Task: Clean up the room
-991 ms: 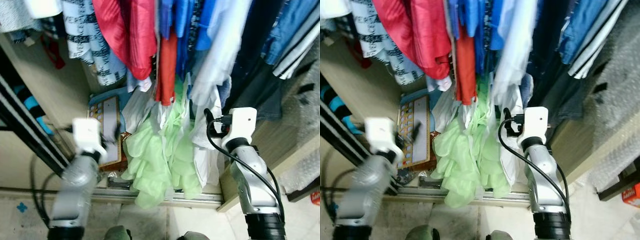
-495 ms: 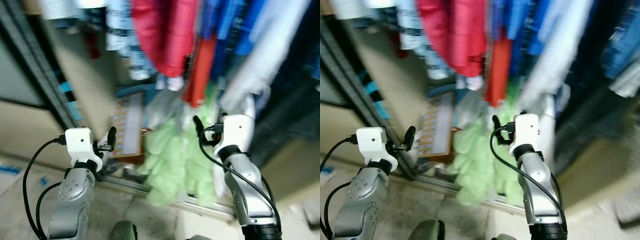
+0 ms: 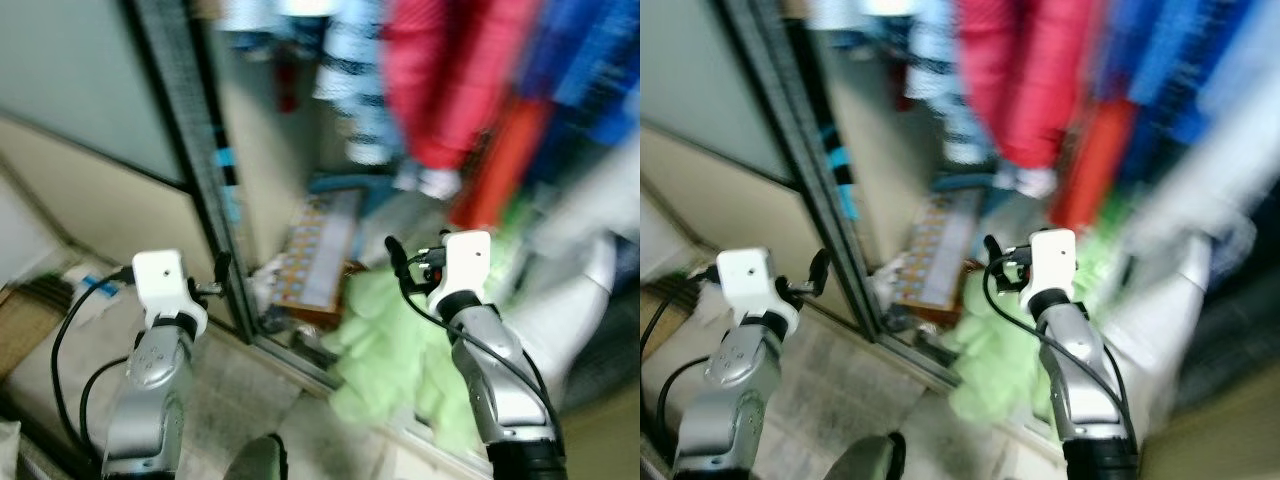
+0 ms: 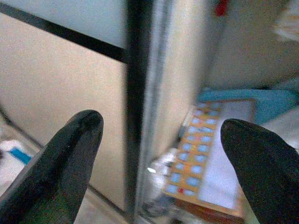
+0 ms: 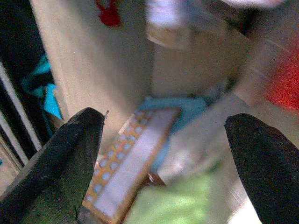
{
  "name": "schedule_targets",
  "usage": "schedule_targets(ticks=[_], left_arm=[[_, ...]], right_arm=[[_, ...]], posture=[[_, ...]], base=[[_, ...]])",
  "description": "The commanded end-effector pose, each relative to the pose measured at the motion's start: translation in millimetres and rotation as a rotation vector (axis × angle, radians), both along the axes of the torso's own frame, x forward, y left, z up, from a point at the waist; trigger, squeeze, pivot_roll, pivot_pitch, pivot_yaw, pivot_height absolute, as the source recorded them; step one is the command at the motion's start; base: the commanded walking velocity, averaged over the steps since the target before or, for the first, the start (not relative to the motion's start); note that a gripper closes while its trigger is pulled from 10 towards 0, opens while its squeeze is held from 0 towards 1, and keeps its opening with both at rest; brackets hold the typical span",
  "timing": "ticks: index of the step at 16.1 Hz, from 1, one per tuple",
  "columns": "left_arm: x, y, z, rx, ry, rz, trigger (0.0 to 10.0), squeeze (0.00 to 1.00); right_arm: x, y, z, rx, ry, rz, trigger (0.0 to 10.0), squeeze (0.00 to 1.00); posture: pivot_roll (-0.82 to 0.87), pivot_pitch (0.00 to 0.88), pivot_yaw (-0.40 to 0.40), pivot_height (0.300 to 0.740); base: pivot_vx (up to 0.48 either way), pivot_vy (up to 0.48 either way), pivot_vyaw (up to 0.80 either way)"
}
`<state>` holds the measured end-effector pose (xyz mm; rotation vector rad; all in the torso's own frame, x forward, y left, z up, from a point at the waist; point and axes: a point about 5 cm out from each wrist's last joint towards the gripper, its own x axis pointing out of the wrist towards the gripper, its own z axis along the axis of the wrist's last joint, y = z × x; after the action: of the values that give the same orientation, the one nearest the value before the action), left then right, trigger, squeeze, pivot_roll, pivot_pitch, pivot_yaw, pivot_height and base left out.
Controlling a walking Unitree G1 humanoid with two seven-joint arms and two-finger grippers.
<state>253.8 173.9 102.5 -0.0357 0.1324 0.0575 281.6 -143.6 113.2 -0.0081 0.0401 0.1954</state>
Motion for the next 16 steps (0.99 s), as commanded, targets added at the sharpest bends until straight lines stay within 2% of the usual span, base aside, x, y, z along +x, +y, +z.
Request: schedule_targets(ticks=[1, 2, 5, 7, 10, 12, 16], left_arm=[[4.3, -1.6, 4.1, 0.044, -0.010, 0.009, 10.0, 0.00], [4.4, -2.0, 5.4, 0.019, -0.020, 0.005, 10.0, 0.00], [6.3, -4.1, 12.7, 0.045, -0.068, -0.014, 10.0, 0.00], [9.1, -2.9, 11.6, 0.047, -0.048, 0.013, 10.0, 0.00], [8.9, -0.8, 11.6, 0.043, -0.065, 0.021, 10.0, 0.00], [7.3, -1.5, 14.2, 0.069, -0.088, 0.019, 10.0, 0.00], [5.8, -0.5, 14.7, 0.001, -0.111, -0.003, 10.0, 0.00]], right_arm=[[5.3, 0.9, 9.2, 0.003, -0.044, 0.004, 10.0, 0.00], [8.5, 1.0, 11.0, 0.005, -0.052, 0.003, 10.0, 0.00], [11.4, -0.2, 11.9, 0.007, -0.058, 0.001, 10.0, 0.00], [11.3, -0.5, 10.6, 0.008, -0.057, -0.001, 10.0, 0.00], [11.5, -1.4, 10.1, 0.002, -0.056, 0.001, 10.0, 0.00], [11.5, -2.2, 9.6, 0.002, -0.053, 0.001, 10.0, 0.00], [11.6, -2.7, 9.6, 0.002, -0.052, -0.001, 10.0, 0.00]], posture=[[0.01, 0.000, -0.020, 0.740], [0.01, 0.000, -0.019, 0.740], [0.01, 0.000, -0.019, 0.740], [0.01, 0.000, -0.020, 0.740], [0.01, 0.000, -0.024, 0.740], [0.01, 0.000, -0.027, 0.740], [0.01, 0.000, -0.026, 0.740]], base=[[0.000, 0.000, 0.80], [0.000, 0.000, 0.80], [0.000, 0.000, 0.80], [0.000, 0.000, 0.80], [0.000, 0.000, 0.80], [0.000, 0.000, 0.80], [0.000, 0.000, 0.80]])
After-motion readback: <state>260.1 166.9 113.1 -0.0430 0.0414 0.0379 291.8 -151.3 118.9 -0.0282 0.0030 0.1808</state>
